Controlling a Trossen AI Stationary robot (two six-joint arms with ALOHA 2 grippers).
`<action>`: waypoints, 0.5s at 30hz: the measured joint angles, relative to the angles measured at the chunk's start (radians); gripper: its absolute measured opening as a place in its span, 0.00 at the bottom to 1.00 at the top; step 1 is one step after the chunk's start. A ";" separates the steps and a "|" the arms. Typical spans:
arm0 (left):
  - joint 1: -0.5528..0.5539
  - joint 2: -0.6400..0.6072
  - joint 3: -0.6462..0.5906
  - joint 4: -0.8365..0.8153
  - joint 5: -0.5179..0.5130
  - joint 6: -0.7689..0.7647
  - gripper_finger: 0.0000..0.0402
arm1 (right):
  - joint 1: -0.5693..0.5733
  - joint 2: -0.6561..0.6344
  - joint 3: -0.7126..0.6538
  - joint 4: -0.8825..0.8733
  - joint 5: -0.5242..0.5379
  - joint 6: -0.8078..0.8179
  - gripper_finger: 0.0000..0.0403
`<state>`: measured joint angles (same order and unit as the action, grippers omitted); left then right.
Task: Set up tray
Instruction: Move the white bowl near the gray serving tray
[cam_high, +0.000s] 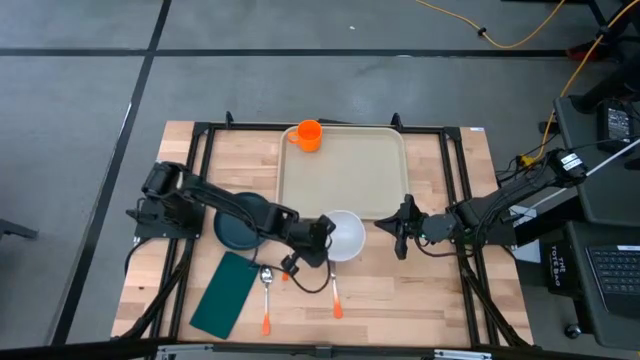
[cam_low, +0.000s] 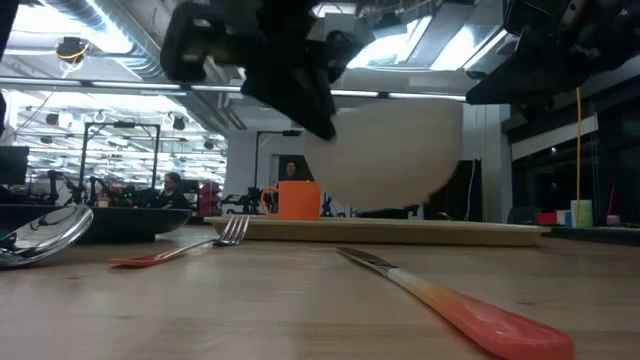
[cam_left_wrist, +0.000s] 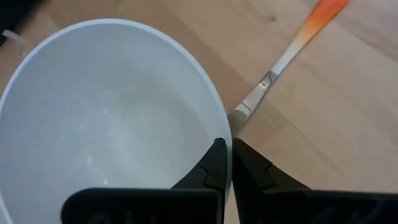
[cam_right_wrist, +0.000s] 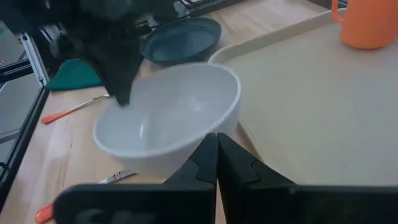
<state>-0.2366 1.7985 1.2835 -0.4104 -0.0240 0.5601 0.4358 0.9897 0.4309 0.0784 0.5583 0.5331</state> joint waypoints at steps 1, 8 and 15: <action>-0.003 0.010 0.000 0.014 0.001 0.012 0.00 | 0.000 0.000 0.000 0.001 0.000 0.000 0.01; -0.004 0.062 0.002 0.077 0.055 0.030 0.00 | 0.000 0.000 0.000 0.010 0.017 0.005 0.01; -0.006 0.071 0.002 0.102 0.050 0.018 0.00 | 0.000 0.000 0.000 0.019 0.051 0.005 0.01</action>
<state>-0.2428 1.8698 1.2854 -0.3083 0.0259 0.5784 0.4358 0.9901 0.4309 0.0977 0.6090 0.5381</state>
